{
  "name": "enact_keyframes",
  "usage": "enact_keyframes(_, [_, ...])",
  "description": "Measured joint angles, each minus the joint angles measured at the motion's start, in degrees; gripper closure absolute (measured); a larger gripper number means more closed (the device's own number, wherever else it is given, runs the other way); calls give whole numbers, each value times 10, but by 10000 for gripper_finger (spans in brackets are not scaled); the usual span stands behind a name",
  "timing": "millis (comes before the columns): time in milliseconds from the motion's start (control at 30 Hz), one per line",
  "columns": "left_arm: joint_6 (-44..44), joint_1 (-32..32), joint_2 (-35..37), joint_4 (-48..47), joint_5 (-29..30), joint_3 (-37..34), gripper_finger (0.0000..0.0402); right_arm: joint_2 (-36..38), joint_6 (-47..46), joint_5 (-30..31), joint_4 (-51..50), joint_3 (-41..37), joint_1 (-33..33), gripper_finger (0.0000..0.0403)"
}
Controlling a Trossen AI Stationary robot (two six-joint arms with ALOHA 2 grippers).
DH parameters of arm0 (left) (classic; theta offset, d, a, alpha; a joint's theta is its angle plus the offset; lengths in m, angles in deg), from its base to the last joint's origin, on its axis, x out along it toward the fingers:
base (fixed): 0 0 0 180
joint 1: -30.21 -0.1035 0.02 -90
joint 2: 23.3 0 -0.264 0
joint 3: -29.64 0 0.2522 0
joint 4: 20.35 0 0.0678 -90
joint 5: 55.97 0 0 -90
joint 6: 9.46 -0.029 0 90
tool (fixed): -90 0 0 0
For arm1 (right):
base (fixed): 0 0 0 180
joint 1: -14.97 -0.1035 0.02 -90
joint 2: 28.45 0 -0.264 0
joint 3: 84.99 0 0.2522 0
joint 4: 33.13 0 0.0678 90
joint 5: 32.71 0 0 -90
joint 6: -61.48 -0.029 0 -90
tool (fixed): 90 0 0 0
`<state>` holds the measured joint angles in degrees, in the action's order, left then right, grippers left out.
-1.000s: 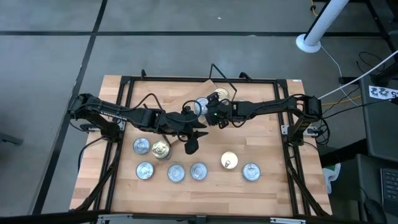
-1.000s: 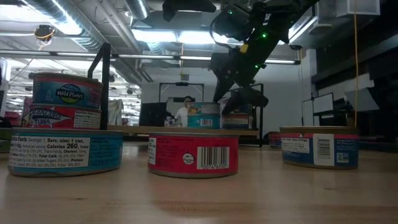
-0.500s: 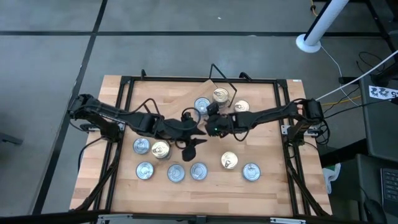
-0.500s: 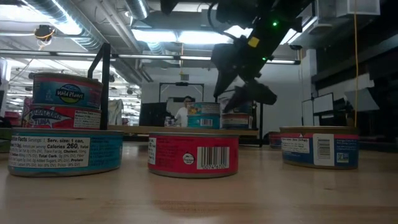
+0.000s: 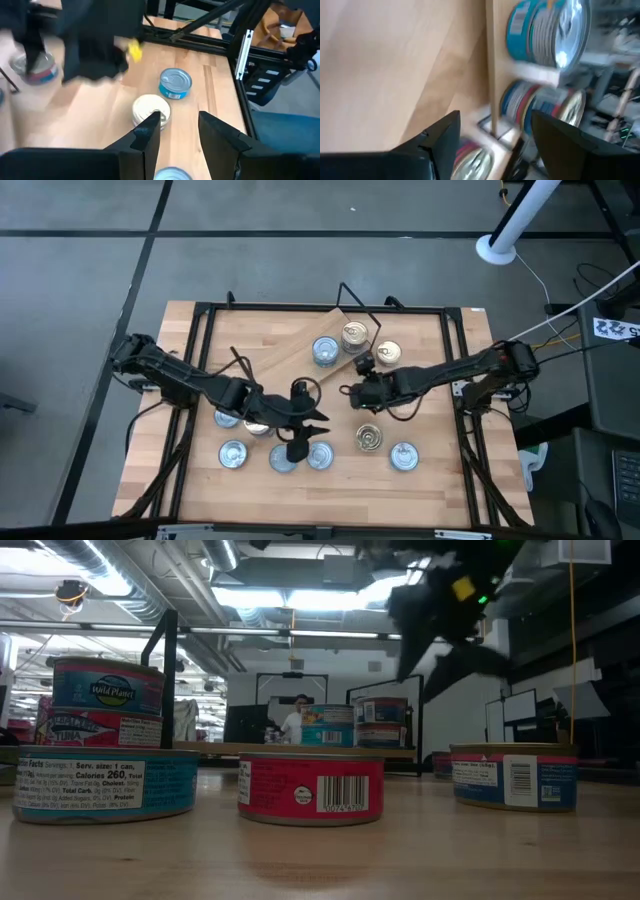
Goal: Stack canned seafood by type on shelf
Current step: Put the red tuna can on the shelf
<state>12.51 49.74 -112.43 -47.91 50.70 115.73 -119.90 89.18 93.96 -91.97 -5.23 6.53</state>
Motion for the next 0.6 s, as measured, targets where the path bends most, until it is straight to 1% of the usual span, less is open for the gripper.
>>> enact_keyframes(67, [14, 0, -13, -2, -1, 0, 274, 27, -34, -25, -21, 0, 1, 162])
enact_keyframes(167, [38, 0, -39, -4, -5, 0, 274, 70, -72, -82, -38, -6, 2, 162])
enact_keyframes(333, [55, -5, -83, -4, -51, 0, 274, 154, -110, -166, -37, -36, 2, 162])
enact_keyframes(467, [58, -12, -113, -10, -80, 0, 274, 207, -141, -217, -5, -68, 2, 162])
enact_keyframes(600, [53, -22, -140, -39, -92, 0, 274, 226, -151, -260, 48, -101, 2, 162])
